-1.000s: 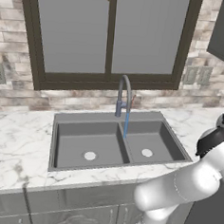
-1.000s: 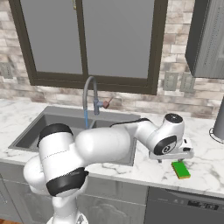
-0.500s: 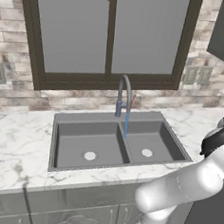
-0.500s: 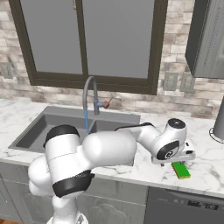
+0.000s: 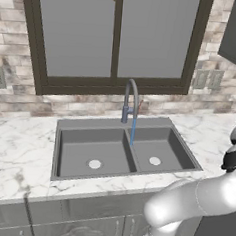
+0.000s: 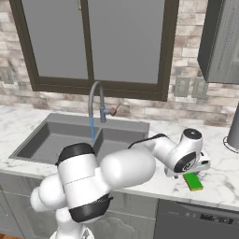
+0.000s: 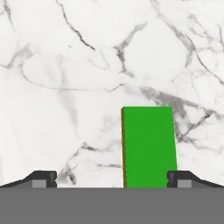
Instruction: Soak the sponge with water for a few seconds and then drop it inside the sink.
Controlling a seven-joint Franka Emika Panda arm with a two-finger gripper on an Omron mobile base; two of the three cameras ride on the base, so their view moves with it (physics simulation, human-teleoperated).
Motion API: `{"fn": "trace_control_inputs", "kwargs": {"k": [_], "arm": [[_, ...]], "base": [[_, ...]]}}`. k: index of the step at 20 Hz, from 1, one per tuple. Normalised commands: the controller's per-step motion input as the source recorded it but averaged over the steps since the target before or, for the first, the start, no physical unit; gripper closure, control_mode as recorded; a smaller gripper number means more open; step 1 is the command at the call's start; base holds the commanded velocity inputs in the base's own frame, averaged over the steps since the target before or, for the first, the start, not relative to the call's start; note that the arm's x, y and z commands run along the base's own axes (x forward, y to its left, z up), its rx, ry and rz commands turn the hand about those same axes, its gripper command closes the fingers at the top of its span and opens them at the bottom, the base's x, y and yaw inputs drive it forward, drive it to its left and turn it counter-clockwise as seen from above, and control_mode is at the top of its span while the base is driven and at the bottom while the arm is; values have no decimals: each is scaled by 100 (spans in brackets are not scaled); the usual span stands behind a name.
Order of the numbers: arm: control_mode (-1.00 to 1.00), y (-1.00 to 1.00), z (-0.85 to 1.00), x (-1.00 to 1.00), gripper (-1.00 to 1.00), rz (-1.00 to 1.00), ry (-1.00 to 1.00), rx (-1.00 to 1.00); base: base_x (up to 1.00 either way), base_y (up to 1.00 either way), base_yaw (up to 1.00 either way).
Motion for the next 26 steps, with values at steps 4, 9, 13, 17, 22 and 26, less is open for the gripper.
{"fn": "trace_control_inputs", "kwargs": {"k": [4, 9, 13, 17, 22, 26], "arm": [[-100, -14, -1, 9, -100, 8, 0, 0], [-100, -3, 0, 8, -100, 2, 0, 0], [-100, 0, -1, 21, -100, 0, 0, 0], [-100, 0, -10, 28, -100, 0, 0, 0], [-100, 0, -19, 37, -100, 0, 0, 0], [-100, -7, -8, 8, -100, 0, 0, 0]], "base": [[0, 0, 0], [0, 0, 0], [0, 0, 0], [0, 0, 0], [0, 0, 0], [0, 0, 0]]}}
